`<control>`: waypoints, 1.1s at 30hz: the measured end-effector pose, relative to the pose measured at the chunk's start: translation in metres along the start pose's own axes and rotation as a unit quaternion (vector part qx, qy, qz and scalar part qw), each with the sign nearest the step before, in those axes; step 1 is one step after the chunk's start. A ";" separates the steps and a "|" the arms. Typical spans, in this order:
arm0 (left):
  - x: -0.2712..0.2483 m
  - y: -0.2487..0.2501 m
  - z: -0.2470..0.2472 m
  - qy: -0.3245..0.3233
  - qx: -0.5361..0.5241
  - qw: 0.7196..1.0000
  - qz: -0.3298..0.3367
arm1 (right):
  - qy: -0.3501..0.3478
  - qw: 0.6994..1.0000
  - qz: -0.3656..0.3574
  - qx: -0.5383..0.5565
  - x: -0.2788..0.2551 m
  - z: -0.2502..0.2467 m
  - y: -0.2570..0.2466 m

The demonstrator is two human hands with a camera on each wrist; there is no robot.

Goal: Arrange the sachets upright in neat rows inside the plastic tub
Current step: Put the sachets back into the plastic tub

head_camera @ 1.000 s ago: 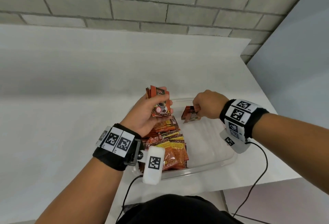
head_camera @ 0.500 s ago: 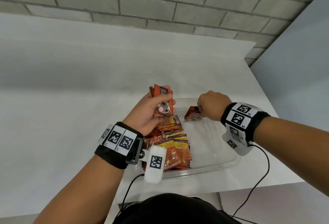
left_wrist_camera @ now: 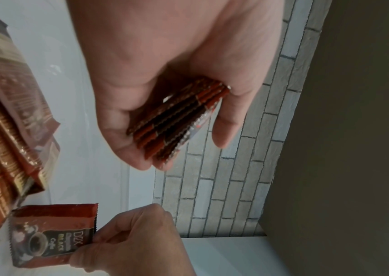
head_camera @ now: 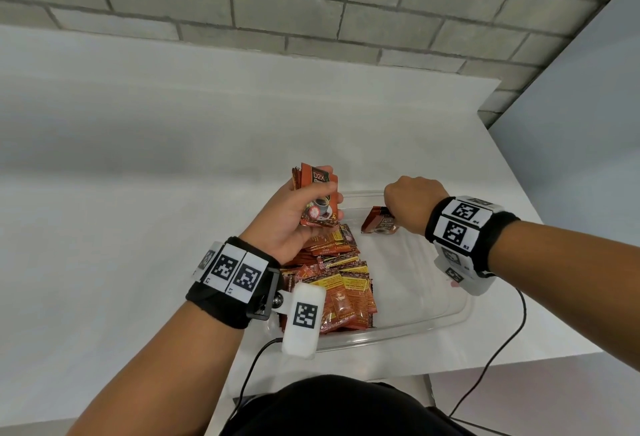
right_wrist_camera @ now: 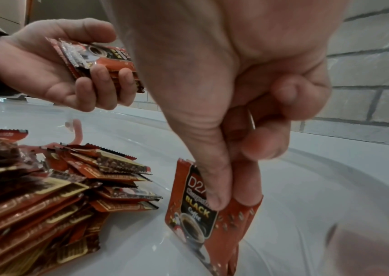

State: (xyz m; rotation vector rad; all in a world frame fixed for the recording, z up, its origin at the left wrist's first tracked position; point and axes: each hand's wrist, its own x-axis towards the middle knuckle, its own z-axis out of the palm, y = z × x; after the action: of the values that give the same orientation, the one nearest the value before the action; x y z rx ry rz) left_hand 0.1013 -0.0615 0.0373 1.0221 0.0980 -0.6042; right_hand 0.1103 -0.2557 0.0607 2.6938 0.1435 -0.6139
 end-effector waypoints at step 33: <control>0.003 -0.001 0.001 -0.036 -0.035 0.999 -0.021 | 0.148 0.927 -0.032 0.342 -0.023 -0.027 0.017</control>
State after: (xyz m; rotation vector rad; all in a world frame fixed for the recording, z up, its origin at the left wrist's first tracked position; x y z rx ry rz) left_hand 0.1030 -0.0638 0.0359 0.9311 0.0770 -0.6701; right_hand 0.1031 -0.2614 0.0987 3.4676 0.1098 -0.2967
